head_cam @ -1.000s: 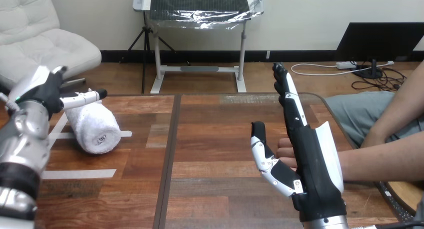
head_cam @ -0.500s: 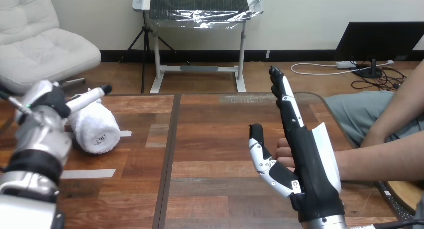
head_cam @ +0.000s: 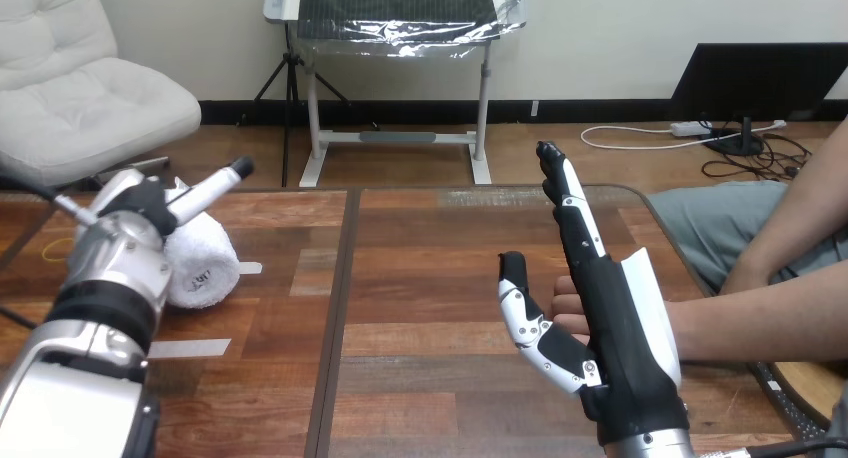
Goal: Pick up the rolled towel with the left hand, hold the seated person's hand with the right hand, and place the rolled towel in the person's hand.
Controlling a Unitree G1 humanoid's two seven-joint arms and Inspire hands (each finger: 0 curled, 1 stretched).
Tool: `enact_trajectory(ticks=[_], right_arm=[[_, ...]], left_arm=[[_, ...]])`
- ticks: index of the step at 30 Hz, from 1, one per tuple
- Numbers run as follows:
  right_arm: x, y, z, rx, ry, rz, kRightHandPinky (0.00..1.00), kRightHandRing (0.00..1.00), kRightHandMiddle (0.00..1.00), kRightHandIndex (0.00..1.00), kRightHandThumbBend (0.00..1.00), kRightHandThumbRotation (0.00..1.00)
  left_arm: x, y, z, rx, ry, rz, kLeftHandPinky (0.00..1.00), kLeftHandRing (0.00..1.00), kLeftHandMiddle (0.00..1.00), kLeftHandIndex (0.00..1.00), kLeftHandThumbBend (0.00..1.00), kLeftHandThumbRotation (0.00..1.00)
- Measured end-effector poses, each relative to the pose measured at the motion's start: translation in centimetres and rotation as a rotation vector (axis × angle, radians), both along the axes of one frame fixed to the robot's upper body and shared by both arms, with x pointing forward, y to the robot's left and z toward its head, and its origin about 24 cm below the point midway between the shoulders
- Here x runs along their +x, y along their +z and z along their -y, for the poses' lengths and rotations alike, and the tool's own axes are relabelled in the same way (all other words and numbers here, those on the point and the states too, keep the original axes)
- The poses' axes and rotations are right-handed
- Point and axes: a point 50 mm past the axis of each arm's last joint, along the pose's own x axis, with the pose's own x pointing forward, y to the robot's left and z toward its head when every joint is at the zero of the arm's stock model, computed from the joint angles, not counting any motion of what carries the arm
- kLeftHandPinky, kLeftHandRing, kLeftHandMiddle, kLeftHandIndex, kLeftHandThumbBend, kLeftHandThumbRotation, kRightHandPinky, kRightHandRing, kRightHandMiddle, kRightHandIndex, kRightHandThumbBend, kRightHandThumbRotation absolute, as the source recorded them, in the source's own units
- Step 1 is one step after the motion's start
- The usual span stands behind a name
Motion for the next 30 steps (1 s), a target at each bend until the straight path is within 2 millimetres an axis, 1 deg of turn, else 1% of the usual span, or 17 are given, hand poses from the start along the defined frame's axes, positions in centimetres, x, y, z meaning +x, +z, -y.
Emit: enact_trajectory(ticks=[3,4,5,8,14,18,26,30], right_arm=[[0.0,0.1,0.0,0.0,-0.002,0.002,1.0,1.0,1.0,1.0,0.0,0.0],[0.0,0.2,0.0,0.0,-0.003,0.002,1.0,1.0,1.0,1.0,0.0,0.0],[0.0,0.2,0.0,0.0,-0.004,0.003,1.0,1.0,1.0,1.0,0.0,0.0],[0.0,0.4,0.0,-0.001,-0.005,0.006,1.0,1.0,1.0,1.0,0.0,0.0],[0.0,0.5,0.0,-0.004,-0.006,0.007,1.0,1.0,1.0,1.0,0.0,0.0],[0.0,0.6,0.0,-0.004,-0.006,0.004,1.0,1.0,1.0,1.0,0.0,0.0],[-0.1,0.6,-0.2,-0.007,-0.003,-0.008,1.0,1.0,1.0,1.0,0.0,0.0],[-0.1,0.6,-0.3,-0.006,0.001,-0.01,1.0,1.0,1.0,1.0,0.0,0.0]], left_arm=[[0.2,0.2,0.4,0.008,-0.029,0.011,0.95,1.0,1.0,0.98,0.69,1.0],[0.3,0.2,0.5,0.007,-0.036,0.013,0.91,0.99,1.0,0.97,0.68,1.0],[0.4,0.3,0.6,0.003,-0.041,0.015,0.84,0.97,1.0,0.96,0.67,1.0],[0.6,0.6,0.9,-0.021,-0.046,0.017,0.74,0.93,0.99,0.95,0.66,1.0],[0.9,1.1,1.2,-0.088,-0.043,0.007,0.62,0.87,0.97,0.94,0.65,1.0],[1.0,1.4,1.3,-0.096,-0.044,-0.011,0.58,0.84,0.94,0.93,0.65,1.0],[1.1,1.5,1.6,-0.067,-0.033,-0.034,0.55,0.78,0.87,0.91,0.66,1.0],[1.2,1.4,1.9,-0.058,-0.023,-0.036,0.56,0.79,0.89,0.92,0.64,0.98]])
